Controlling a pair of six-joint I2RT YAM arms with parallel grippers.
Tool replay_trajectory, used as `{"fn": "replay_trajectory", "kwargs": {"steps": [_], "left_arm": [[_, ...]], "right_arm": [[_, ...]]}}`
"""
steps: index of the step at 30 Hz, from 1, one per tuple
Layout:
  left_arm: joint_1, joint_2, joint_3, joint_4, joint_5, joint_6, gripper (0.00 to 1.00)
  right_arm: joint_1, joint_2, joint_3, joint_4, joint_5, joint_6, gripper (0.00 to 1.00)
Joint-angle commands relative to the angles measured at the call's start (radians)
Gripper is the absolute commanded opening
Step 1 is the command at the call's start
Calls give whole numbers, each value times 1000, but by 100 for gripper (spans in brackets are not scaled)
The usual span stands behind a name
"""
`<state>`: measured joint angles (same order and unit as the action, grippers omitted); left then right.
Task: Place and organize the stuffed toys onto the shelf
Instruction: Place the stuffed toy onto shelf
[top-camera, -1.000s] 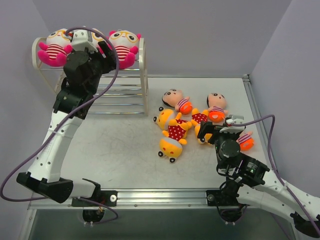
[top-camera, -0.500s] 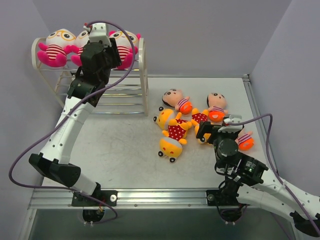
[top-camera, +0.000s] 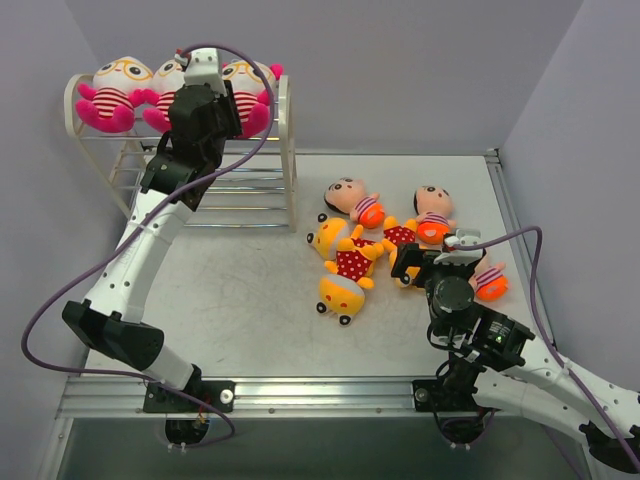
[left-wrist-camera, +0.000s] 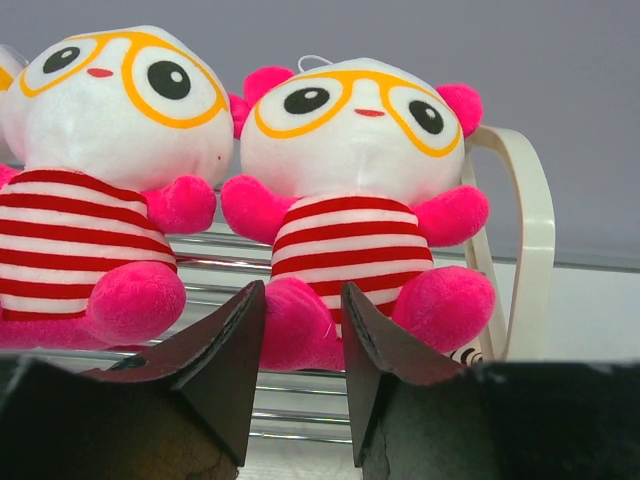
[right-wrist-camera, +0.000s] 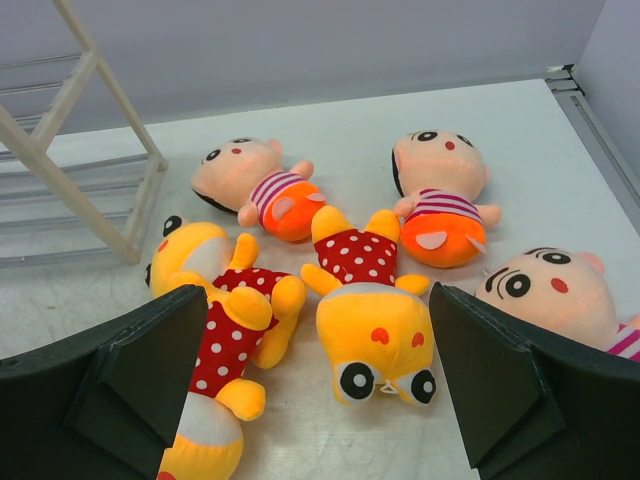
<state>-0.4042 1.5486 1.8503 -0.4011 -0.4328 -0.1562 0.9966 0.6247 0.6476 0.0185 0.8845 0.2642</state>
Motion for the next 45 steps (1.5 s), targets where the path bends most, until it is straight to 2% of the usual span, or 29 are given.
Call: {"fn": "replay_trajectory", "kwargs": {"steps": [1,7,13,19,29,36,42,45], "left_arm": [[-1,-16,38,-7,-17,-2,45],[-1,-62,10,53,35,-13,54],[-1,-71,38,51,106,-29,58],[-1,-110,33,59,147,-55,67],[-1,-273,-16,-1,173,-52,85],[-1,-472,-195,-77,154,-46,89],[-1,-694,-433,-149,135,-55,93],[-1,-801,-542,-191,77,-60,93]], "right_arm": [[7,6,11,23,16,-3,99],[8,4,7,26,14,-2,100],[8,4,7,24,13,-2,99],[7,-2,7,23,13,1,100],[8,-5,21,14,19,-3,100],[8,-10,37,-2,24,-3,100],[7,15,47,-2,30,6,100],[7,46,67,-14,28,20,100]]}}
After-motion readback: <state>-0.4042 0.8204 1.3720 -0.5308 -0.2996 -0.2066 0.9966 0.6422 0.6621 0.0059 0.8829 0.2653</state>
